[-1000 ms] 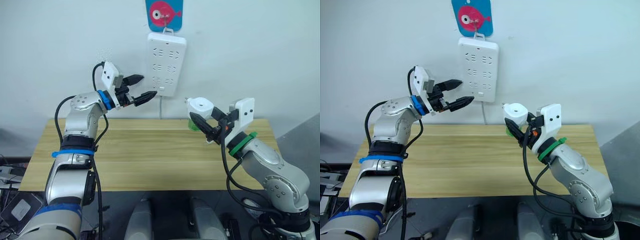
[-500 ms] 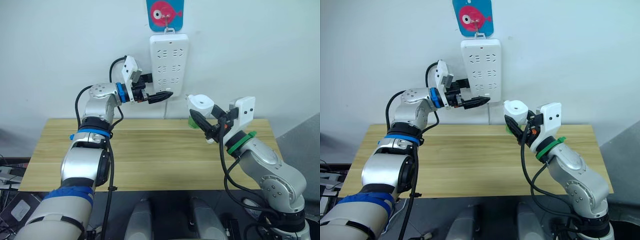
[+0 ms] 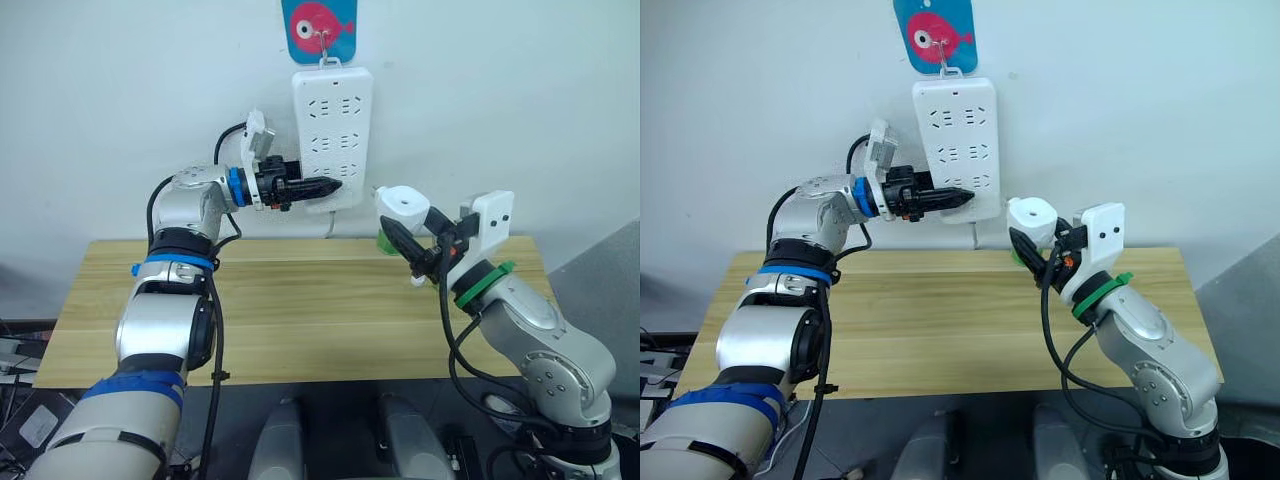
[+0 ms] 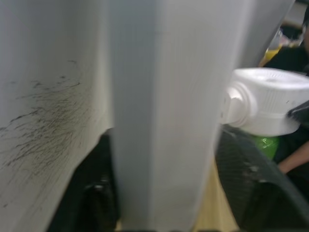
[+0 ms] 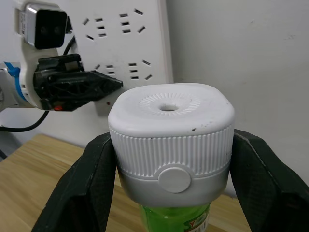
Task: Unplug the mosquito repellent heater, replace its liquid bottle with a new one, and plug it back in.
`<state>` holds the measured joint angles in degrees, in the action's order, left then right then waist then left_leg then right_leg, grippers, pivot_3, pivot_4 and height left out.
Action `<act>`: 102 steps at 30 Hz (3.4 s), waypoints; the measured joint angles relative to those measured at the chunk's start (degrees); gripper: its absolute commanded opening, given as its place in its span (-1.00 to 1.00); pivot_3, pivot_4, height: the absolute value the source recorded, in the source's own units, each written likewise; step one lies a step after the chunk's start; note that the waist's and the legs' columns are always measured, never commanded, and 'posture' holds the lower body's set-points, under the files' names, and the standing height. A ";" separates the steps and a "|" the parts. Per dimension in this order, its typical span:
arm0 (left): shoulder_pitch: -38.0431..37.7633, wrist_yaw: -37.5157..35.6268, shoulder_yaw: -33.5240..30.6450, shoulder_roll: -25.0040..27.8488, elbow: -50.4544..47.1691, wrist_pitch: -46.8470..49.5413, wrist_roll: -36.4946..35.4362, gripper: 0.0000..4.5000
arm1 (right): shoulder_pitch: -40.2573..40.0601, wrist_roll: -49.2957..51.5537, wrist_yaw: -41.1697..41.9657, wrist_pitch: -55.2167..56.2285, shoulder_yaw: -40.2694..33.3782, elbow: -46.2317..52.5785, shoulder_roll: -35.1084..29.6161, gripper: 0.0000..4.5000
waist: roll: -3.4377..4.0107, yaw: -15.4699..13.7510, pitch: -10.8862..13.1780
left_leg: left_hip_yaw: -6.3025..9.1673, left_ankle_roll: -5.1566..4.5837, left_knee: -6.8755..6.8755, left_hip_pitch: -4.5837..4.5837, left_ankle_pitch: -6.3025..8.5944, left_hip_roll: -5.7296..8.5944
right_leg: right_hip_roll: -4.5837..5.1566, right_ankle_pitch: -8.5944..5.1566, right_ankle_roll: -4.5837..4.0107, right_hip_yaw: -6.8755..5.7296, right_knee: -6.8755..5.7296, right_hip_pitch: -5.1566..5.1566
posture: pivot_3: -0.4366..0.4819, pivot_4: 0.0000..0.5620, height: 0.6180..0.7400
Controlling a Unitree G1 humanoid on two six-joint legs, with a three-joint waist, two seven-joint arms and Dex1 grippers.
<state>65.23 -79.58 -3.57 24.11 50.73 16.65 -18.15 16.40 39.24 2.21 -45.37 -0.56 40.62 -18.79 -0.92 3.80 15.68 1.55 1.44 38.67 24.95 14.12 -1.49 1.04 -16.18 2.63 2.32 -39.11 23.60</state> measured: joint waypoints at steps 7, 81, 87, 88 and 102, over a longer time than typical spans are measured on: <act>-0.37 -1.07 -0.32 0.25 -2.04 5.35 -1.03 -0.41 | 0.34 0.10 -1.55 -2.67 0.01 2.92 -0.58 0.32 | 0.00 0.02 0.00 | -0.01 0.01 0.02 0.00 -0.01 0.00 | 0.01 0.00 0.00 0.01 -0.05 0.01 | -0.36 -0.18 1.00; -1.66 -0.80 -1.31 0.29 -4.50 6.51 -0.98 -0.41 | 13.51 2.34 -7.14 -19.65 -1.35 2.99 8.25 0.32 | 0.00 0.32 0.00 | 0.03 0.00 0.06 0.03 0.00 0.00 | 0.03 0.00 -0.01 0.12 -0.77 0.46 | -0.32 -0.10 1.00; -2.00 -0.74 -1.34 0.32 -5.21 6.65 -0.98 -0.41 | 13.59 1.97 -6.61 -19.64 -0.36 2.92 7.75 0.32 | 0.00 0.33 0.00 | 0.03 0.00 0.06 0.03 0.00 0.00 | 0.03 0.00 -0.01 0.11 -0.77 0.46 | -0.32 -0.11 1.00; -2.02 -0.74 -1.34 0.32 -5.24 6.66 -0.98 -0.41 | 13.59 1.96 -6.61 -19.64 -0.34 2.92 7.77 0.32 | 0.00 0.33 0.00 | 0.03 0.00 0.06 0.03 0.00 0.00 | 0.03 0.00 -0.01 0.11 -0.77 0.46 | -0.32 -0.11 1.00; -2.34 -0.52 -1.30 0.30 -5.94 6.79 -1.14 -0.41 | 14.11 0.26 -7.12 -19.42 -0.18 2.46 9.01 0.32 | 0.00 0.33 0.00 | 0.03 0.01 0.05 0.04 0.00 0.00 | 0.04 0.00 -0.01 0.11 -0.78 0.47 | -0.31 -0.14 1.00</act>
<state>62.89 -80.11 -4.87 24.42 44.79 23.44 -19.30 30.51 39.50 -4.92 -64.79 -0.74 43.08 -9.79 -0.92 4.13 15.67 1.58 1.44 38.72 24.99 14.11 -1.49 1.07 -16.18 2.62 2.42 -39.88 24.07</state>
